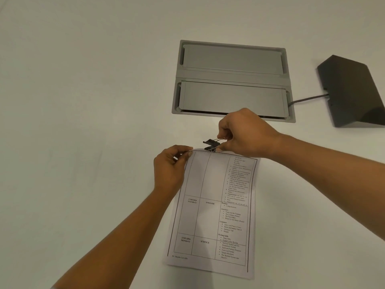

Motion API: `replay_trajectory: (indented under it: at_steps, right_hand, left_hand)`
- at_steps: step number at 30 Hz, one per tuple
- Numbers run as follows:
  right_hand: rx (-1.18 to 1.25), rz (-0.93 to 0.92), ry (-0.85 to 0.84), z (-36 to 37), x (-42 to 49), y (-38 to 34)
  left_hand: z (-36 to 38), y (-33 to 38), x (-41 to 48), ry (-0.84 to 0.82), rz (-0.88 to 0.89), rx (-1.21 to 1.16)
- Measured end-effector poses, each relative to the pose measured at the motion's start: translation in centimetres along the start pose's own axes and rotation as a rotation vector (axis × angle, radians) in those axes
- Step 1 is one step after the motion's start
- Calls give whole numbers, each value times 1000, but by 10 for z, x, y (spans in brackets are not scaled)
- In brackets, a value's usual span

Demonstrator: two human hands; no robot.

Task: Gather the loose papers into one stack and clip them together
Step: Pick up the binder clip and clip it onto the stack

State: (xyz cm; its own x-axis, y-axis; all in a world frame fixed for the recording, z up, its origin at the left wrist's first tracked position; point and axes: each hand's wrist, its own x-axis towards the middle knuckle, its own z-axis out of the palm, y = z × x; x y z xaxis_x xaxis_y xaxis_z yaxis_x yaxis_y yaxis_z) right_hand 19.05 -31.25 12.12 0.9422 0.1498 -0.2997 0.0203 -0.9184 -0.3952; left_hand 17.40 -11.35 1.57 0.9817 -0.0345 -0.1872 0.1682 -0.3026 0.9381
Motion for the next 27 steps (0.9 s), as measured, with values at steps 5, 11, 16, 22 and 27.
replay_trajectory:
  at_steps: [5, 11, 16, 22, 27]
  right_hand:
    - [-254, -114, -76, -7, 9, -18]
    - [-386, -162, -175, -5, 18, -26]
    - [-350, -132, -231, -4, 27, -26]
    - [-312, -102, -238, 1, 30, -24]
    - [-166, -60, -195, 6, 24, -7]
  left_hand:
    - [4, 0, -6, 6, 54, 34]
    - [6, 2, -10, 9, 50, 14]
    - [6, 1, -14, 9, 63, 7]
    - [9, 7, -14, 19, 56, -11]
    - [7, 10, -12, 9, 13, -66]
